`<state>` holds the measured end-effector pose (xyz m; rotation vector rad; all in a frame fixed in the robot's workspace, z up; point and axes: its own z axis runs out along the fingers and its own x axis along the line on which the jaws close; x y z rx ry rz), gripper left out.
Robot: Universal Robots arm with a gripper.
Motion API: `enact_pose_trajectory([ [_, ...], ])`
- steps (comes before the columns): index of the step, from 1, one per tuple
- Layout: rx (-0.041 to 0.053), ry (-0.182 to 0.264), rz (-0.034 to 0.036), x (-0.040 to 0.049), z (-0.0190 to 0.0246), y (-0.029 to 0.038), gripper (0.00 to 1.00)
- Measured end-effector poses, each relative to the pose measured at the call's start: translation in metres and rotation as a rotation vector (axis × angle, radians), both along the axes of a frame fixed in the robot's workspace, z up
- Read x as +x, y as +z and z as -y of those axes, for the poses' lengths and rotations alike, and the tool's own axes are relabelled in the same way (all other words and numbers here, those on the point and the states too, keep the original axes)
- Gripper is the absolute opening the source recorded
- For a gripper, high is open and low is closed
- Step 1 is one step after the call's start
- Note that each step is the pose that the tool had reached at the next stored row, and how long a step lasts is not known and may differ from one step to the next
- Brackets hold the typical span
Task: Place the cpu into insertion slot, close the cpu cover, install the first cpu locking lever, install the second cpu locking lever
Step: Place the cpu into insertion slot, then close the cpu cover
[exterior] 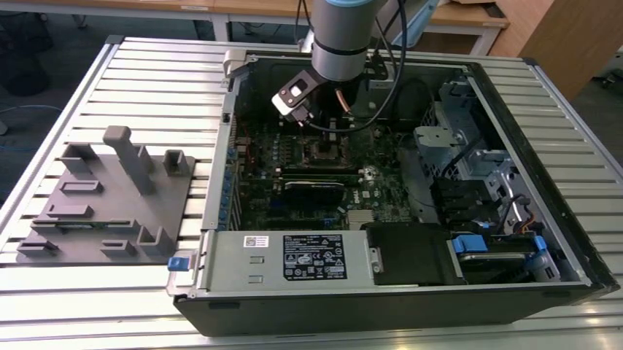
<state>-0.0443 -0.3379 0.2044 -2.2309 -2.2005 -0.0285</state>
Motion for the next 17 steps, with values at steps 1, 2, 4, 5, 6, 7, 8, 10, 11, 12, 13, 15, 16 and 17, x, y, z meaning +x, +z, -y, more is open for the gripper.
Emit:
enact_pose_trajectory([
  [1,0.0000,0.000,0.0000,0.0000,0.0000,0.0017,0.11],
  [2,-0.0002,0.000,0.0000,0.0000,0.0000,0.0033,0.11],
  [4,-0.0003,0.000,-0.0001,0.0000,0.0000,0.0058,0.11],
  [5,-0.0001,0.000,0.0000,0.0000,0.0000,0.0059,0.11],
  [6,-0.0001,0.000,0.0000,0.0000,0.0000,0.0059,0.11],
  [7,0.0000,0.000,0.0000,0.0000,0.0000,0.0059,0.11],
  [8,0.0000,0.000,0.0000,0.0000,0.0000,0.0059,0.11],
  [10,-0.0003,0.000,-0.0001,0.0000,0.0000,0.0109,0.11],
  [11,-0.0002,0.000,-0.0001,0.0000,0.0000,0.0109,0.11],
  [12,-0.0002,0.000,-0.0001,0.0000,0.0000,0.0109,0.11],
  [13,-0.0002,0.000,-0.0001,0.0000,0.0000,0.0109,0.11],
  [15,-0.0002,0.000,-0.0001,0.0000,0.0000,0.0110,0.11],
  [16,-0.0002,0.000,-0.0001,0.0000,0.0000,0.0110,0.11],
  [17,-0.0002,0.000,-0.0001,0.0000,0.0000,0.0110,0.11],
])
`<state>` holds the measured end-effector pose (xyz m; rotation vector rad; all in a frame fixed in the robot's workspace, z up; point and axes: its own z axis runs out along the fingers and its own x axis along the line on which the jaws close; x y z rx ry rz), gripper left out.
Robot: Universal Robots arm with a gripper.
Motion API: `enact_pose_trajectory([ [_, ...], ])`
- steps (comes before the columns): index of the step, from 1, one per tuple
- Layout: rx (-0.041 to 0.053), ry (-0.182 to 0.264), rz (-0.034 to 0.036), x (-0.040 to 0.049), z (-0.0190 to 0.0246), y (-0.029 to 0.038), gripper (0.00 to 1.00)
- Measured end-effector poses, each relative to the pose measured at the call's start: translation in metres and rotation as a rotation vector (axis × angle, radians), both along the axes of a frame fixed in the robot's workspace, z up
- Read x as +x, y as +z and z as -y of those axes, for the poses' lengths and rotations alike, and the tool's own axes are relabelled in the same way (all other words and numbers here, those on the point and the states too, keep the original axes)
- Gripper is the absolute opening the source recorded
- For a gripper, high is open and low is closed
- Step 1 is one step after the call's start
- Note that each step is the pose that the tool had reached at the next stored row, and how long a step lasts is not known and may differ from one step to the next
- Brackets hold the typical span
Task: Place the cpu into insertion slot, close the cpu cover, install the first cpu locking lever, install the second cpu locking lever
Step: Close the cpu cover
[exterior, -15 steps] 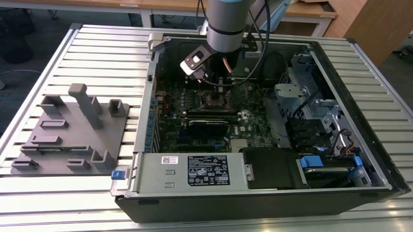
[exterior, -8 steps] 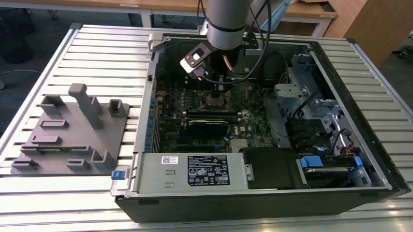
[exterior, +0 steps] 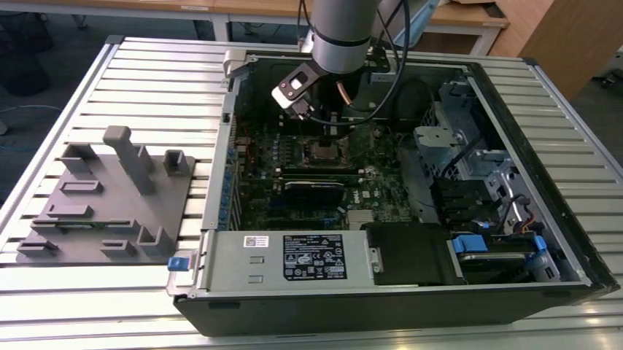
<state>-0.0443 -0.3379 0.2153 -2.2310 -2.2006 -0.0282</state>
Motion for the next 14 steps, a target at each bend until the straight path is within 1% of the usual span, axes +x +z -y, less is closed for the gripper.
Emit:
enact_pose_trajectory([
  [4,-0.0007,0.000,-0.0004,-0.0001,0.0001,0.0011,0.11],
  [10,-0.0003,0.000,-0.0001,0.0000,0.0000,0.0113,0.11],
  [14,0.0000,0.000,0.0002,0.0000,0.0000,0.0129,0.11],
])
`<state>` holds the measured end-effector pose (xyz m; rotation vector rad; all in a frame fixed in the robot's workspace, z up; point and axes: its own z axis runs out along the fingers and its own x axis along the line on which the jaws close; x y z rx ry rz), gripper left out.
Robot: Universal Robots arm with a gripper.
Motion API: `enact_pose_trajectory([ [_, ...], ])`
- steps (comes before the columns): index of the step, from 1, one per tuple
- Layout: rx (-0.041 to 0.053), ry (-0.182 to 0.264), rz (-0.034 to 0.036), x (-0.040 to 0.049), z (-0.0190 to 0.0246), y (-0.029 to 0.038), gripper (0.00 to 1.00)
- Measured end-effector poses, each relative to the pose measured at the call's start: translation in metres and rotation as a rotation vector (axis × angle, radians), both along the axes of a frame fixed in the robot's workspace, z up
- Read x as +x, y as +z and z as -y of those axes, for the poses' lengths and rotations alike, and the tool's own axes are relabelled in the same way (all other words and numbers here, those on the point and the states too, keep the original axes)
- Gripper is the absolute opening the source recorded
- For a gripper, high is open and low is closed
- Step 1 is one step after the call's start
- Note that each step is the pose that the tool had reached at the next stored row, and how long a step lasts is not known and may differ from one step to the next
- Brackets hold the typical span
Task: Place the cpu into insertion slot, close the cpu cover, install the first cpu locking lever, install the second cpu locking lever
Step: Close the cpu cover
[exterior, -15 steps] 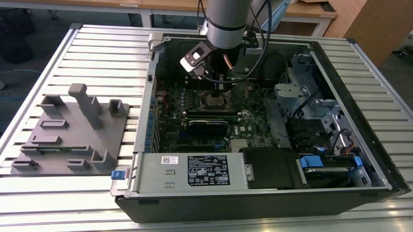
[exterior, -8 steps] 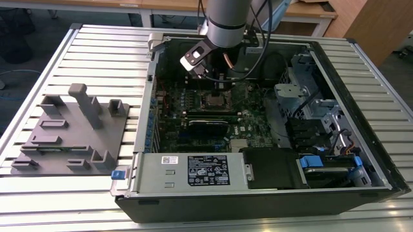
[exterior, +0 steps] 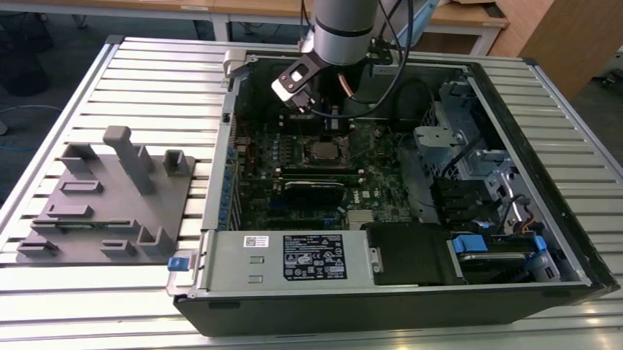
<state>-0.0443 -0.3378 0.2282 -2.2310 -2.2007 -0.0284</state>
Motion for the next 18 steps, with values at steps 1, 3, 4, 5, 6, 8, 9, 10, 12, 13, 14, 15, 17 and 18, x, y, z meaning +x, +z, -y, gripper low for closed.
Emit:
enact_pose_trajectory([
  [1,0.0001,0.000,0.0000,0.0000,0.0000,0.0000,0.11],
  [3,-0.0005,0.000,-0.0003,0.0000,0.0001,0.0004,0.11],
  [4,-0.0009,0.000,-0.0005,-0.0001,0.0001,0.0011,0.11],
  [5,-0.0006,0.000,-0.0004,-0.0001,0.0001,0.0017,0.11],
  [6,-0.0004,0.000,-0.0002,0.0000,0.0000,0.0024,0.11],
  [8,-0.0006,0.000,-0.0002,0.0000,0.0001,0.0043,0.11],
  [9,-0.0006,0.000,-0.0002,0.0000,0.0001,0.0052,0.11],
  [10,-0.0007,0.000,-0.0002,0.0000,0.0000,0.0060,0.11],
  [12,-0.0008,0.000,-0.0002,0.0000,0.0000,0.0075,0.11],
  [13,-0.0009,0.000,-0.0002,0.0000,0.0000,0.0083,0.11],
  [14,-0.0009,0.000,-0.0002,0.0000,0.0000,0.0094,0.11],
  [15,-0.0010,0.000,-0.0002,0.0000,0.0000,0.0108,0.11],
  [17,-0.0011,0.000,-0.0002,0.0000,0.0000,0.0137,0.11],
  [18,-0.0012,0.000,-0.0002,0.0000,0.0000,0.0152,0.11],
])
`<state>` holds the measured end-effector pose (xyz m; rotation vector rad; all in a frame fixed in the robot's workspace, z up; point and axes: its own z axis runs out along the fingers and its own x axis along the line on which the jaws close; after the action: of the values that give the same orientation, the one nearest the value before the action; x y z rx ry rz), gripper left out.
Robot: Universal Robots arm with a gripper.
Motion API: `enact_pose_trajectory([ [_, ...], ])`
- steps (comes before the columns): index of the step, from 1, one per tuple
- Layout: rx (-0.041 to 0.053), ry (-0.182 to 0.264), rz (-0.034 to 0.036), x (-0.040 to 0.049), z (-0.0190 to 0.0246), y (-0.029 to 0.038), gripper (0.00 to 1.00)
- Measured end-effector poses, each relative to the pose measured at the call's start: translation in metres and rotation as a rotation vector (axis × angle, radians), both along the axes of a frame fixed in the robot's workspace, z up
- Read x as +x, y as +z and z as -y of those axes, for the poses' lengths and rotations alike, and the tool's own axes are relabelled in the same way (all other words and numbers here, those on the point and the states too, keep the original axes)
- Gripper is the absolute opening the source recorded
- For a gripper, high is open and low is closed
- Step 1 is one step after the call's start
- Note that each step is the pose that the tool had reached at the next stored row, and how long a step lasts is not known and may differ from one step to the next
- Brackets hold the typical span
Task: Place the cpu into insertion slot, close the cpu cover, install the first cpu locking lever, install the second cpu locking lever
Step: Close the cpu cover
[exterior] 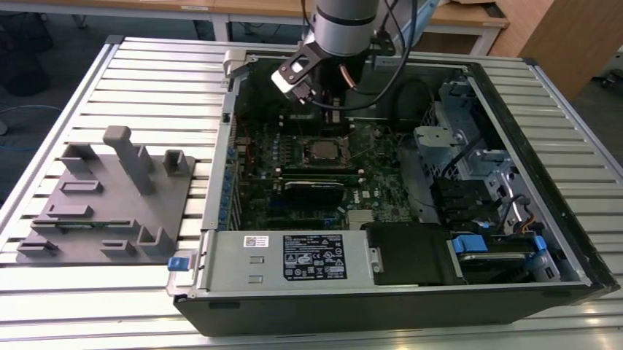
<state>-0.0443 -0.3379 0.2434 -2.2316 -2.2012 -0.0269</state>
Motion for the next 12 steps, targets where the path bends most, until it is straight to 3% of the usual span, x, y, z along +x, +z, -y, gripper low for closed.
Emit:
enact_pose_trajectory([
  [6,0.0001,0.000,0.0001,0.0003,0.0000,0.0017,0.11],
  [12,0.0000,0.000,0.0000,0.0077,0.0000,0.0017,0.11],
])
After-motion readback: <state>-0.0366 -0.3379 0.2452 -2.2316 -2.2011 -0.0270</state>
